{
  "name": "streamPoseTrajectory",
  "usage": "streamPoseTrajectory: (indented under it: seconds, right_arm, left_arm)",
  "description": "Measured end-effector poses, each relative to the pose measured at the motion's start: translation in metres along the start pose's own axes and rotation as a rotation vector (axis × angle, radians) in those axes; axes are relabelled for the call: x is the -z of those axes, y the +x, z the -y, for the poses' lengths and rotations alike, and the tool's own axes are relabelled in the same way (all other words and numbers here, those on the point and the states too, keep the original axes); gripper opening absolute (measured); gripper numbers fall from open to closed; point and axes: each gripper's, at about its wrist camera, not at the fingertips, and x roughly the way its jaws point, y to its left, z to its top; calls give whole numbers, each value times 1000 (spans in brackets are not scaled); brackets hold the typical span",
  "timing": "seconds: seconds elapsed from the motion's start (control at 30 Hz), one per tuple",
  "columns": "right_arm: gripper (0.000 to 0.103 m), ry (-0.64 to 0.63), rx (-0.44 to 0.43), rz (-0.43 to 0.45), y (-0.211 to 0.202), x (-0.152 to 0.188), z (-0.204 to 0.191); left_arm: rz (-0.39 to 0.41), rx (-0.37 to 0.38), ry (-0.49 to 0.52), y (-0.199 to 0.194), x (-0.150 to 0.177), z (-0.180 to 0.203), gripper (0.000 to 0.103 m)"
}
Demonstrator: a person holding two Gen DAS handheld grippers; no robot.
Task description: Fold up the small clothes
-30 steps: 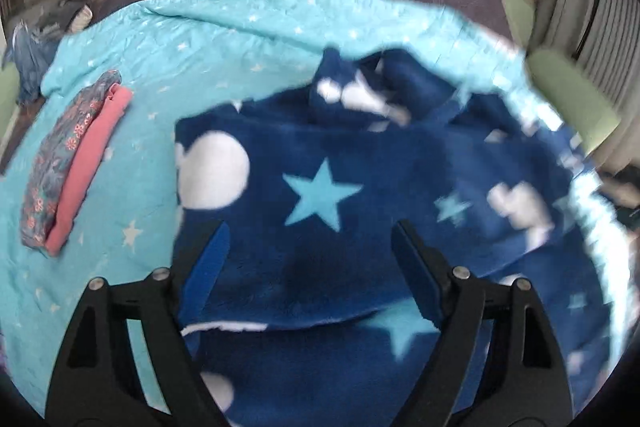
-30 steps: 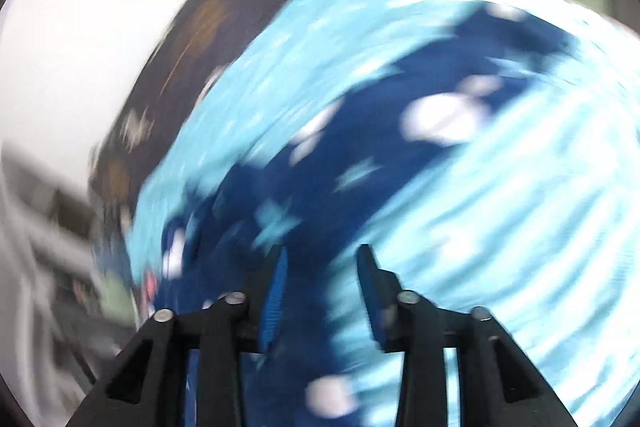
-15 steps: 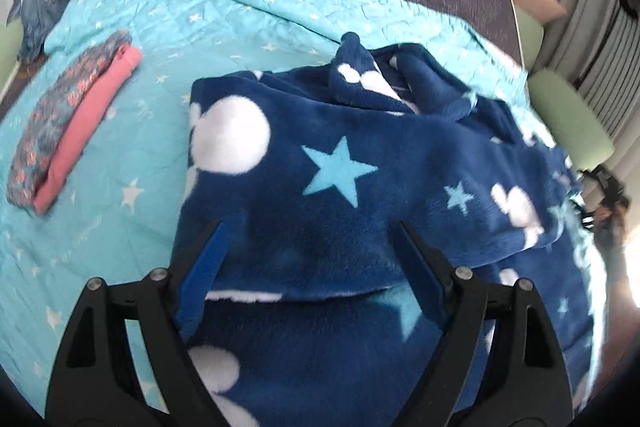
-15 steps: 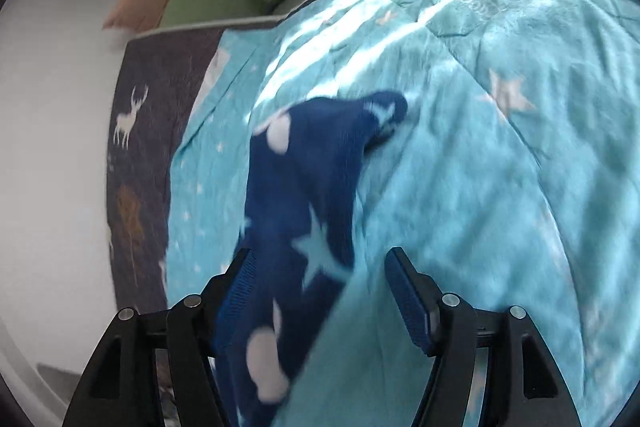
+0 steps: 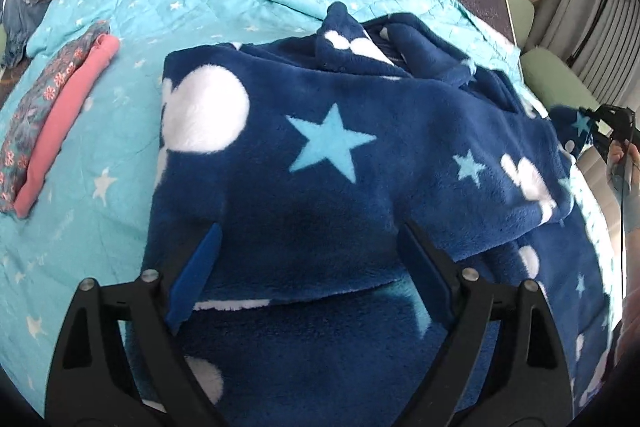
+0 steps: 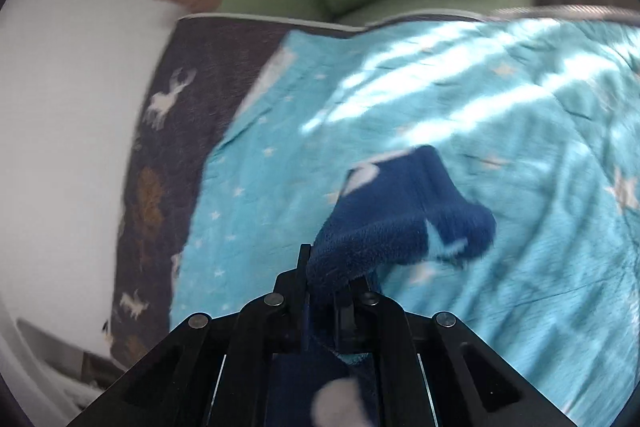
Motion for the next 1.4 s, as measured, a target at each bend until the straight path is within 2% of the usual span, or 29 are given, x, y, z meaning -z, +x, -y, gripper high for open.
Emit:
streamPoseTrajectory:
  seconds: [0.1, 0.2, 0.27, 0.3, 0.37, 0.4, 0.43, 0.47, 0.53, 0.6, 0.67, 0.77, 0.87, 0.93, 1.03, 1.1, 1.17, 1.2, 1.23, 1.27, 1.4]
  right_arm:
    - [6, -132, -103, -20, -15, 18, -55]
    - [6, -321, -208, -60, -34, 56, -121]
    - [6, -499, -286, -118, -50, 106, -173]
    - [7, -557, -306, -140, -55, 125, -187]
    - [10, -744, -347, -221, -66, 193, -220]
    - [10, -824, -347, -260, -69, 225, -229]
    - [20, -917, -328, -311, -69, 264, -232]
    - [39, -1022, -286, -382, -64, 309, -233]
    - [62, -1199, -197, -502, -58, 383, -222]
    - [62, -1377, -147, -571, -60, 441, -203]
    - [62, -1502, -102, -545, -71, 472, -185]
    - [63, -1509, -110, -536, -90, 470, -174]
    - [68, -1475, -92, -477, -108, 446, -173]
    - [72, -1426, -77, -434, -112, 425, -173]
    - [75, -1323, -38, -393, -113, 394, -172]
    - [76, -1249, 6, -366, -113, 375, -168]
    - [76, -1183, 48, -338, -110, 357, -162]
    - [76, -1160, 65, -328, -109, 349, -159]
    - [76, -1141, 89, -313, -108, 340, -154]
    - [77, -1125, 124, -287, -105, 331, -150]
    - [81, -1067, 289, -224, -90, 294, -128]
  left_arm:
    - [9, 34, -35, -5, 0, -4, 89]
    - [10, 89, -64, -11, -1, -8, 89]
    - [18, 130, -99, -16, -1, -13, 89]
    - [22, 153, -122, -19, -1, -16, 89]
    - [31, 195, -175, -25, -1, -24, 89]
    - [34, 208, -195, -27, 0, -27, 89]
    - [37, 217, -209, -29, 1, -29, 89]
    - [40, 224, -224, -32, 2, -32, 89]
    - [40, 236, -241, -36, 6, -36, 89]
    - [36, 242, -236, -42, 10, -38, 89]
    - [34, 249, -223, -47, 15, -38, 89]
    - [25, 273, -247, -48, 16, -39, 89]
    - [-14, 382, -294, -42, 10, -30, 89]
    - [-33, 436, -275, -38, 2, -14, 89]
    - [-91, 449, -235, -20, -11, 8, 89]
    - [-133, 422, -254, 0, -20, 17, 87]
    - [-135, 390, -260, 13, -28, 25, 52]
    - [-165, 383, -251, 21, -31, 30, 17]
    - [-192, 381, -254, 26, -33, 33, 12]
    - [-183, 369, -261, 24, -36, 35, 12]
    - [-12, 347, -182, -28, -61, 38, 11]
